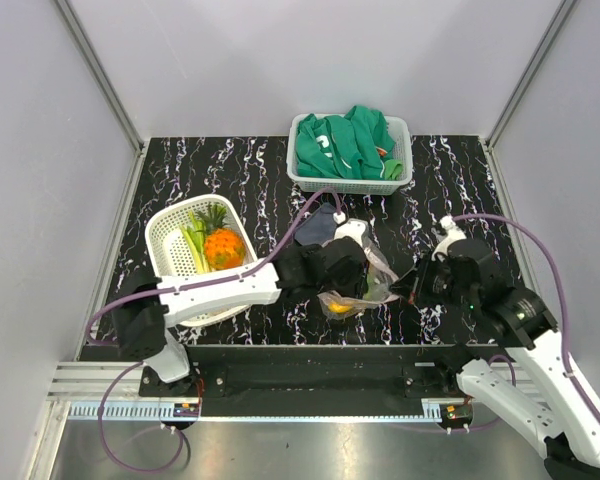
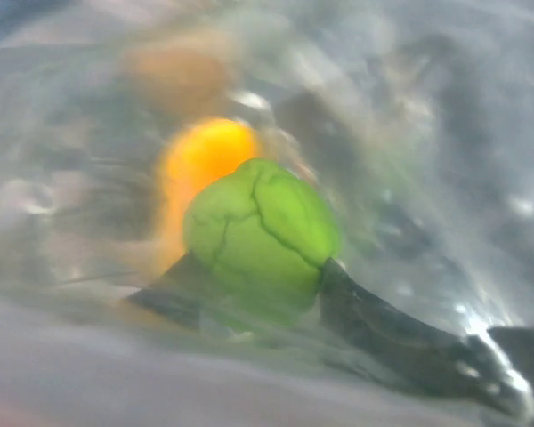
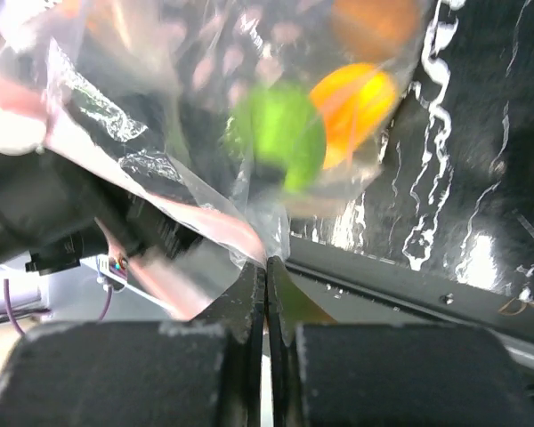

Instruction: Open the zip-top bag and remove the fake food

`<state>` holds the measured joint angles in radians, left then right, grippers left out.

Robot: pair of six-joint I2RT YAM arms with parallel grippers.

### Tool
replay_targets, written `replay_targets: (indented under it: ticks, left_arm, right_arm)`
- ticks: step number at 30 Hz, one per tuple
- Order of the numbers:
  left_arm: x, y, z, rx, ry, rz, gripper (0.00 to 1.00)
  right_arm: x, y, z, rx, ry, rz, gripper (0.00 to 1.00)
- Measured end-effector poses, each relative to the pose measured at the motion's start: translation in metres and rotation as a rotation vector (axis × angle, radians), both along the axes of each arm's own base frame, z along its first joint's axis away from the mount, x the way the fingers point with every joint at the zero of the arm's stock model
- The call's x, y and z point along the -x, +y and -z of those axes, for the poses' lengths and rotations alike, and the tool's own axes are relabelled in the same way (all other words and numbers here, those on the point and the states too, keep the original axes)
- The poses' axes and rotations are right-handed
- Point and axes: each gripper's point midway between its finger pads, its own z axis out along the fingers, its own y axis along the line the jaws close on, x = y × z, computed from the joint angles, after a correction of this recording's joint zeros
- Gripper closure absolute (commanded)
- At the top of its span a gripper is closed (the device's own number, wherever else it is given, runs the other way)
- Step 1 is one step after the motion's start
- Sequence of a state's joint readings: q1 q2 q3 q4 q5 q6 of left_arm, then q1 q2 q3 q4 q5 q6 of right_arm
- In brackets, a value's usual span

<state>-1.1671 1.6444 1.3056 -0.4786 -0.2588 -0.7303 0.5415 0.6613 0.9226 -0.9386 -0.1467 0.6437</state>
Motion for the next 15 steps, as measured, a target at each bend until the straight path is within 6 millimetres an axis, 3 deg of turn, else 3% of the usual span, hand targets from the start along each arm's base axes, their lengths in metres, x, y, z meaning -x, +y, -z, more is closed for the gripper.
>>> replay_targets:
  ticks: [4, 8, 15]
  left_arm:
    - [0.032, -0.009, -0.022, 0.079, 0.037, 0.143, 1.0]
    - [0.054, -0.016, -0.024, 0.111, 0.091, 0.254, 1.0]
    - [0.061, -0.006, -0.022, 0.001, -0.013, 0.214, 1.0]
  right_arm:
    - [-0.001, -0.008, -0.021, 0.017, -0.067, 0.007, 1.0]
    - [-0.003, -0.009, -0.033, 0.027, -0.096, -0.004, 1.0]
    - [-0.005, -0.009, -0.046, 0.048, -0.108, -0.017, 1.0]
